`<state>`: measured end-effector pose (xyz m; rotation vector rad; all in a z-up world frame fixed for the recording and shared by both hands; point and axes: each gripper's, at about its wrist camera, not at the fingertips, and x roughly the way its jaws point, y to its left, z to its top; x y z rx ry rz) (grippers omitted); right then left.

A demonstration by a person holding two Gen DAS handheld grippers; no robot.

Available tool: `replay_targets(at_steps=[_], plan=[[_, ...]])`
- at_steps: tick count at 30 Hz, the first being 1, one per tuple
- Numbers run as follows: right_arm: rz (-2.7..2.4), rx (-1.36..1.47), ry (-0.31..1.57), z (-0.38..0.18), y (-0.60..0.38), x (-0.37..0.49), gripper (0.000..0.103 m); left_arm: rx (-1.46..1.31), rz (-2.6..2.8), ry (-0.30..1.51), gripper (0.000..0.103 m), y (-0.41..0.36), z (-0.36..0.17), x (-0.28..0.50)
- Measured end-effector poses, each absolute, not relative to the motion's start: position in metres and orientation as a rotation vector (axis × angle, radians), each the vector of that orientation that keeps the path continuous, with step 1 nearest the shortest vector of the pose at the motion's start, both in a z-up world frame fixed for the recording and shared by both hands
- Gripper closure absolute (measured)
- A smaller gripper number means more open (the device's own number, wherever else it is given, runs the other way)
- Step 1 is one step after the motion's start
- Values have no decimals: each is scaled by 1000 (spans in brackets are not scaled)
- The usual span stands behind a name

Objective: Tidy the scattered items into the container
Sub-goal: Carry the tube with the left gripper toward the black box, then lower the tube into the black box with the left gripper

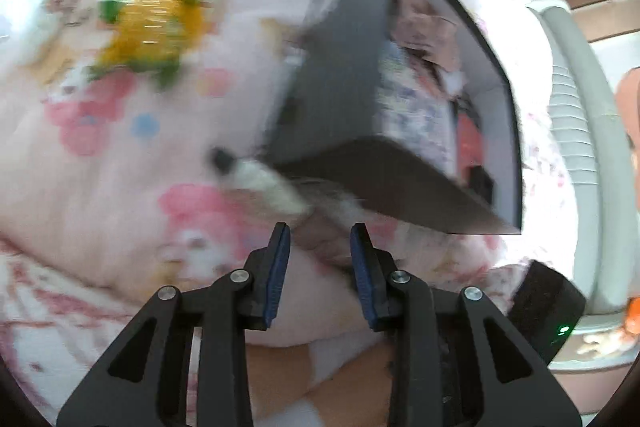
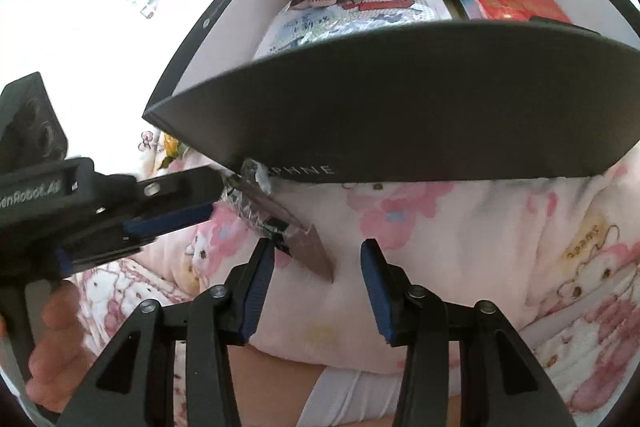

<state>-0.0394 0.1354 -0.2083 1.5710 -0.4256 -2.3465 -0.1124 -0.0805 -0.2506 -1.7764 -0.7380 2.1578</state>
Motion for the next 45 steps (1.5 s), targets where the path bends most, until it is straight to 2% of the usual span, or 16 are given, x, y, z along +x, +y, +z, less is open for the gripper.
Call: replay_targets(at_steps=[3,8,14,17,19,22,26,28,30,33,35,37,40,42,45], plan=[[-2358,1584,-439,-213,133,-40,63,-1838,2165,-782,73,-110,-262,-116],[-2433,1549,-633,-212,152,-46,63,-1828,2174,-885,73,-130,-269,-129],[-2376,1539,-624,-216,138,-55,63,-1829,2167,-951,65,-135,-288,-144],[-2348,1572,-694,-230,138,-62,65,-1816,2165,-958,67,-136,-292,-145],[-2362,1565,-669,-227,134,-62,69,-1805,2153,-939,69,-136,-288,-143],[-2384,1546,-606,-219,127,-59,69,-1798,2144,-924,70,-136,-280,-134],[-2355,1534,-639,-215,128,-57,69,-1815,2150,-947,70,-142,-269,-118],[-2356,1535,-605,-208,124,-54,69,-1827,2144,-919,69,-140,-263,-112],[-2356,1555,-539,-199,120,-50,69,-1855,2102,-886,63,-135,-261,-107],[-2347,1597,-505,-199,122,-50,69,-1912,2035,-826,63,-130,-268,-104],[-2338,1683,-544,-212,131,-58,69,-1908,2036,-882,63,-138,-268,-101],[-2303,1682,-610,-214,148,-55,69,-1893,2078,-859,63,-140,-264,-99],[-2338,1632,-559,-209,144,-50,69,-1868,2109,-834,64,-157,-271,-112],[-2325,1652,-562,-214,142,-54,68,-1860,2117,-874,64,-110,-284,-111],[-2286,1674,-646,-224,149,-67,65,-1871,2064,-924,67,-101,-292,-112]])
